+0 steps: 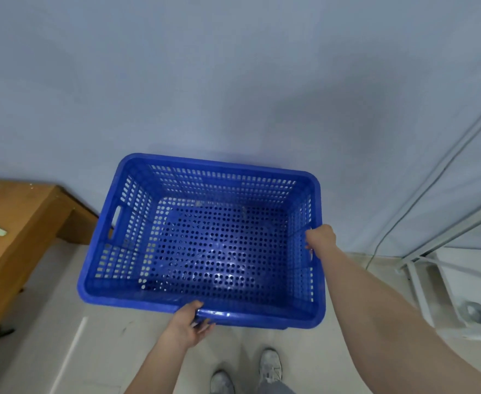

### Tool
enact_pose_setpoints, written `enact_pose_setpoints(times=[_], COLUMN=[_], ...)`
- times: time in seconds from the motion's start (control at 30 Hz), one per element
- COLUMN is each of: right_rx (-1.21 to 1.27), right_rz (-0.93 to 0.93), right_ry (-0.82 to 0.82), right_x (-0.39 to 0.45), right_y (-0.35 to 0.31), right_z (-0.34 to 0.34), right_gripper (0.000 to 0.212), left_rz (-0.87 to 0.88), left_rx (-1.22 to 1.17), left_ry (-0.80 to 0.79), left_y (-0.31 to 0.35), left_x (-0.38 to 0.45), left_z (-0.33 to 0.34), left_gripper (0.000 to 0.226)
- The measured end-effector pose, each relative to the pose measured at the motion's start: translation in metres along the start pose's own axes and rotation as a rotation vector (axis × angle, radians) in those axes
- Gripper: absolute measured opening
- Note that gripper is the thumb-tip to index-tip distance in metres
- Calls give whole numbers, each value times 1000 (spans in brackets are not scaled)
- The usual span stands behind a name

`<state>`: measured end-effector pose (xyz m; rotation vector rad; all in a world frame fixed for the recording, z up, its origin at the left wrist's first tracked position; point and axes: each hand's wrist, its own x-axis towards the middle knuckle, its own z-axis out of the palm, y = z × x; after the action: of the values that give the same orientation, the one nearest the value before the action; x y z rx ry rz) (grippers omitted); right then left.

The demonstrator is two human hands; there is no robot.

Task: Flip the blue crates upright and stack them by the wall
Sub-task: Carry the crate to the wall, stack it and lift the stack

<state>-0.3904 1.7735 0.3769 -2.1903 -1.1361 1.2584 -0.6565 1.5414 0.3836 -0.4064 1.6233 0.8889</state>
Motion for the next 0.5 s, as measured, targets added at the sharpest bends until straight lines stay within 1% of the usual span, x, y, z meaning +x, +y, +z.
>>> enact_pose_setpoints(times=[0.07,0.1,0.2,0.3,0.37,0.43,0.5], right_rx=[40,61,124,96,75,50,20], right_rz=[24,32,59,49,42,39,31], right_ry=[-8,-17,-37,-4,20,37,59], right_x=[4,7,13,15,15,15,14], right_y=[1,2,2,3,2,2,1], right_z=[1,2,5,8,10,11,12], right_gripper=[2,6,12,17,19,20,20], left_rz=[-7,-10,-48,-86,-84,-37,99], left_rx=[10,14,118,387,597,740,769], left_ry=[-15,-21,-15,-30,-63,-83,-27], left_y=[-1,-1,6,25,43,66,95], left_x=[1,1,-7,-17,-24,-32,-34], left_z=[-3,-4,-11,-27,-38,-40,-40], left_gripper=[12,13,23,42,50,47,35])
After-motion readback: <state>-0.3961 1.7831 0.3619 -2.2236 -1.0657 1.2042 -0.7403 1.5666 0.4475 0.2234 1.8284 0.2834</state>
